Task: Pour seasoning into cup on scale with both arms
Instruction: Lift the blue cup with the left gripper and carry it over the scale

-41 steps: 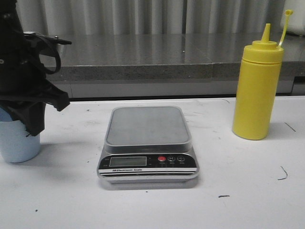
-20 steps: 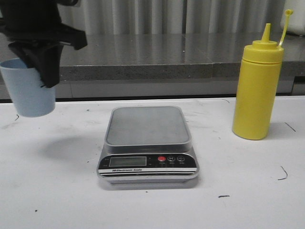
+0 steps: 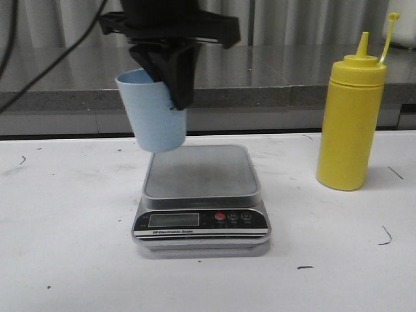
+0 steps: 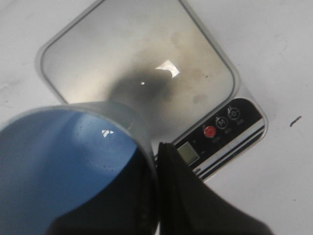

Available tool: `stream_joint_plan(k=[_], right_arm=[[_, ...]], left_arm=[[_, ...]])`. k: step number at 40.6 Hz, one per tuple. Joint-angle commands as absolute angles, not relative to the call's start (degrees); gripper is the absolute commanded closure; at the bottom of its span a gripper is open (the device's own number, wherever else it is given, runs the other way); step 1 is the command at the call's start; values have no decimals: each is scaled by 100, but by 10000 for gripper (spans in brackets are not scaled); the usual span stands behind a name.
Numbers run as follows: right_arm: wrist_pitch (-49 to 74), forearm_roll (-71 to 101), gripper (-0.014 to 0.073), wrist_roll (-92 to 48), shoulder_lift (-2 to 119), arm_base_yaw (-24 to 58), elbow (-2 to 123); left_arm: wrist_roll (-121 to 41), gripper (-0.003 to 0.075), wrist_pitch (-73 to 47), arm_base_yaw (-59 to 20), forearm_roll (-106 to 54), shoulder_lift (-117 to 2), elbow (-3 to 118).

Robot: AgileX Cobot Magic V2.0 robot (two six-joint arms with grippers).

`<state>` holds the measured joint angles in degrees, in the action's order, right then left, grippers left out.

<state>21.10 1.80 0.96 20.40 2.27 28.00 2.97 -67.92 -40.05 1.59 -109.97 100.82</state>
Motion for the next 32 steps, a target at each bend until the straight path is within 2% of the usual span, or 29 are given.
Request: stream_joint_plan(k=[1, 12, 32], right_arm=[[1661, 180, -8, 94, 2126, 183, 3013], [1661, 180, -8, 94, 2126, 183, 3013], [1661, 180, -8, 94, 2126, 183, 3013]], left_arm=[[360, 740, -6948, -4176, 130, -11113, 10729], [360, 740, -7254, -4280, 157, -11915, 11764], [360, 740, -7254, -4280, 331, -12011, 11801]])
